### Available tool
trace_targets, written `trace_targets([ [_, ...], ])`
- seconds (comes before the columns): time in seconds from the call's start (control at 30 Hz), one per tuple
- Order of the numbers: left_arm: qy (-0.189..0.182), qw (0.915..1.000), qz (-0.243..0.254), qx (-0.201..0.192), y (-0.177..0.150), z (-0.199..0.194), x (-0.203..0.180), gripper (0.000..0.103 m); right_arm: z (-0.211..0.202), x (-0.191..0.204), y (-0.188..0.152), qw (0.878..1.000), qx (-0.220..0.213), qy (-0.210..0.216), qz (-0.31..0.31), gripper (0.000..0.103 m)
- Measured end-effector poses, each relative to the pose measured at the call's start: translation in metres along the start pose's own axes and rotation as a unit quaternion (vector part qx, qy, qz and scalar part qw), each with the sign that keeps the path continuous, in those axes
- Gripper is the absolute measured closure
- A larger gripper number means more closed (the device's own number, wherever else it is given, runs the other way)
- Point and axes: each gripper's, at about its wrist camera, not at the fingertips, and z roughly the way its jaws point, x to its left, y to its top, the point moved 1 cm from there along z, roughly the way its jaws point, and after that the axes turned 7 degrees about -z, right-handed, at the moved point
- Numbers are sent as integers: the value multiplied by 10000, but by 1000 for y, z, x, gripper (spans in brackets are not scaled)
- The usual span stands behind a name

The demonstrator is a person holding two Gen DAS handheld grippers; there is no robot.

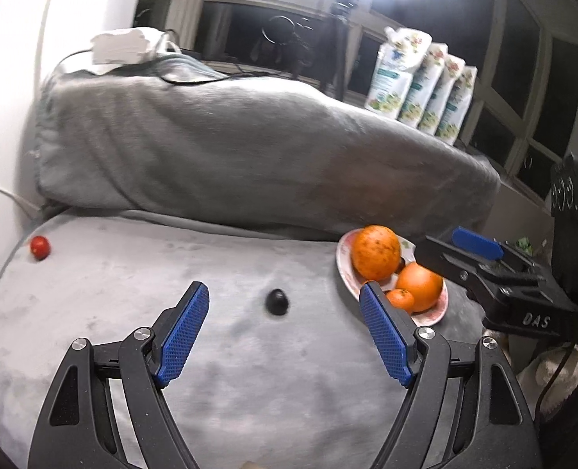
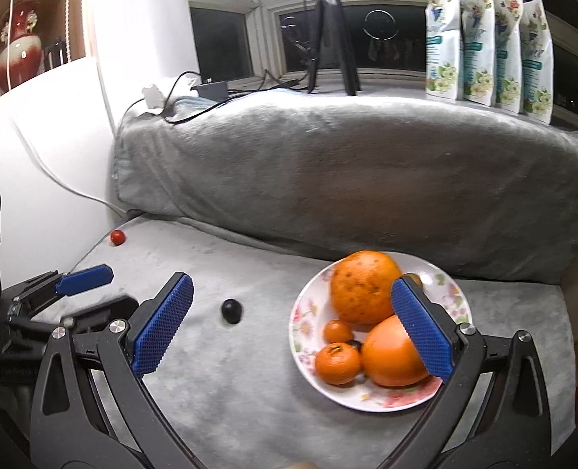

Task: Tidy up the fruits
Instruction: 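Move the left tool to the red tomato while the right tool approaches the dark plum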

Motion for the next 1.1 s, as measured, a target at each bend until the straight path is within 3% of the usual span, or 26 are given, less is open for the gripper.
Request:
trace_targets([
  [0.57,427,9985,-319,-92,-7,-15,61,24,24,53,-10,9977,243,548,-323,0],
  [1.1,779,9960,-447,28,7,-3,119,35,86,77,-22,9906,964,765,-590,41],
])
